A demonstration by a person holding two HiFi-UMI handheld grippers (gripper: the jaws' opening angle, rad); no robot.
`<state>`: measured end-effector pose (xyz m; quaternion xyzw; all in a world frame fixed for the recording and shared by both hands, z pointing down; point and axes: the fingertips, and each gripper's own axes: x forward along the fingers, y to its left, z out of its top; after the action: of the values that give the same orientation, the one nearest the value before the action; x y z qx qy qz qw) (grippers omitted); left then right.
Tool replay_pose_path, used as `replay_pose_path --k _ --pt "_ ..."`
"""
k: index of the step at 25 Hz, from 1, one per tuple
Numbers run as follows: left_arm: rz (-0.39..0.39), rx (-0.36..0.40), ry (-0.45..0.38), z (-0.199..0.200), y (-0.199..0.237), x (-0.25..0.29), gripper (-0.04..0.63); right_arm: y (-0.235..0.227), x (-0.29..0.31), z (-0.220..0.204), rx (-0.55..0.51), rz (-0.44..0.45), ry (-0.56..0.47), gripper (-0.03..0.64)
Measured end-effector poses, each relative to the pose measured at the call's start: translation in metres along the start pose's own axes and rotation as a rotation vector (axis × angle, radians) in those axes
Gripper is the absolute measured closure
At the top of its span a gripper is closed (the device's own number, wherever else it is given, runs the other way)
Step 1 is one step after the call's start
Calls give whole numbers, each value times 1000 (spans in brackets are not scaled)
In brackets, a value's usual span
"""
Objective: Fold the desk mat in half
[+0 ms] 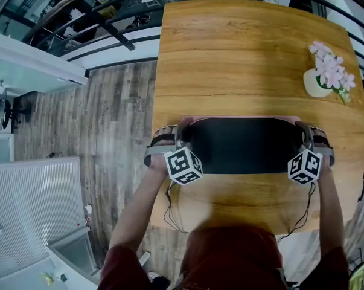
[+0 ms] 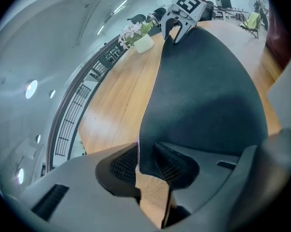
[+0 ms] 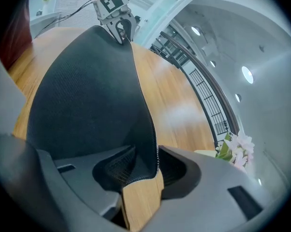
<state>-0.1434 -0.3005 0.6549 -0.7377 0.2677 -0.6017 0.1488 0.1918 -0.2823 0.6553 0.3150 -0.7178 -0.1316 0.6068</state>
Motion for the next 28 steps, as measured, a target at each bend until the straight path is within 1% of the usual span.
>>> replay_pose_path --k 4,7,11,14,22,25,28 --pt "10 -27 2 -1 4 -1 442 -5 -1 -1 16 -16 -5 430" --pt "24 -30 2 -1 6 -1 433 -6 0 0 24 -20 -12 428" --pt "43 -54 -5 -2 10 -1 396 -5 0 0 27 -19 -12 434" --pt "50 -56 -3 -3 12 -1 377 -4 0 1 24 -18 -12 440" --pt "52 -83 -4 -4 13 -3 375 -4 -2 0 20 -26 -11 439" --pt "52 -114 -5 -4 13 -3 377 -7 -2 -1 39 -33 -7 417" --pt "59 -114 7 -5 13 -5 377 -8 -3 -4 74 -35 -3 416"
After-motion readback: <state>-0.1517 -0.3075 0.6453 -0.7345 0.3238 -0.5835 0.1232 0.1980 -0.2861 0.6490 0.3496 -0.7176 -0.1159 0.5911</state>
